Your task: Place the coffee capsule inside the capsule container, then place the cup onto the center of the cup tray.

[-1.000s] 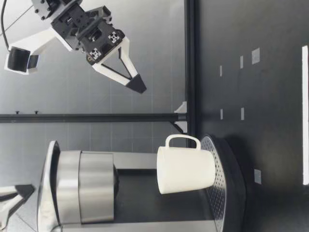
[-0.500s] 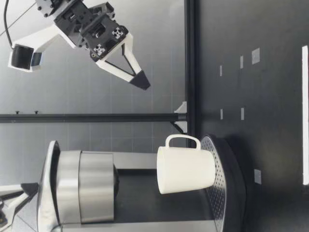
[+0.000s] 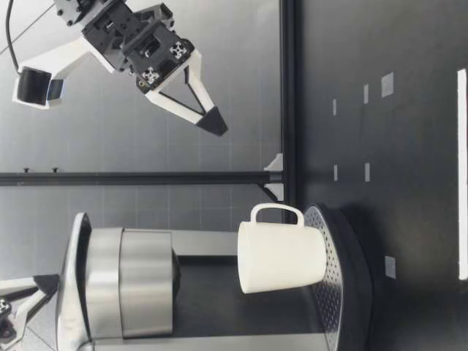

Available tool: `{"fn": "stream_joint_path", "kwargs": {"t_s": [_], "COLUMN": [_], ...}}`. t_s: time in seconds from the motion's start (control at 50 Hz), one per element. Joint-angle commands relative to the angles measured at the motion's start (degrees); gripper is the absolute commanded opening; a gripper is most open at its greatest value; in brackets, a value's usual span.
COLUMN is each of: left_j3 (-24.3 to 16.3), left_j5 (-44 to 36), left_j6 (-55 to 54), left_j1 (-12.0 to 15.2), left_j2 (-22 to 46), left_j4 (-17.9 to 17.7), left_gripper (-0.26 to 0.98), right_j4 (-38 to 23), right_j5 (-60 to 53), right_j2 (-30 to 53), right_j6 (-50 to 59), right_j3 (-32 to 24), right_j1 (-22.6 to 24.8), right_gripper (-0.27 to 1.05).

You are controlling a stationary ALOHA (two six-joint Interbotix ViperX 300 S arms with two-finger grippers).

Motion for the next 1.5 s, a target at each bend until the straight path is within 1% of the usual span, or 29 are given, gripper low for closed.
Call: {"fn": "stream_joint_path", "kwargs": {"t_s": [0.0,0.06,0.14,0.46,0.56,0.72,0.82,1.18,1.32,1.48], "left_j3": [1.1,1.5,1.7,-1.8,-2.4,-1.9,-1.8,0.1,0.8,0.7], "left_j5": [0.7,0.6,0.5,-4.7,-5.4,-5.3,-5.3,-5.3,-5.3,-5.3], "left_j6": [-0.3,-0.1,-0.1,1.8,2.0,2.0,1.8,1.5,1.5,1.6], "left_j1": [0.4,0.4,0.4,0.4,-0.4,-2.2,-2.5,-2.5,-2.5,-2.2], "left_j2": [0.2,0.0,0.0,-3.1,-3.3,-2.1,-1.6,-1.1,-1.1,-1.0], "left_j4": [-1.1,-1.9,-2.1,-1.9,-2.4,-2.5,-2.5,-2.6,-1.8,-1.6], "left_gripper": [0.08,0.08,0.08,0.08,0.08,0.08,0.08,0.08,0.08,0.08], "right_j4": [0.2,0.2,0.2,0.2,0.2,0.2,0.2,0.1,0.1,0.1], "right_j5": [-0.5,-0.5,-0.7,-1.1,-1.6,-2.4,-2.5,-2.5,-2.4,-2.3], "right_j2": [-1.1,-1.1,-1.1,-1.4,-1.3,-1.2,-1.4,-1.2,-1.4,-1.3], "right_j6": [-0.1,-0.1,-0.1,-0.1,-0.1,-0.1,-0.1,-0.1,-0.1,-0.1], "right_j3": [-0.8,-0.8,-0.9,-0.9,-0.9,-0.9,-0.9,-0.9,-0.9,-0.8], "right_j1": [0.2,0.3,0.2,0.4,0.7,0.7,0.8,0.8,0.8,1.0], "right_gripper": [0.30,0.30,0.30,0.30,0.30,0.30,0.30,0.30,0.30,0.30]}}
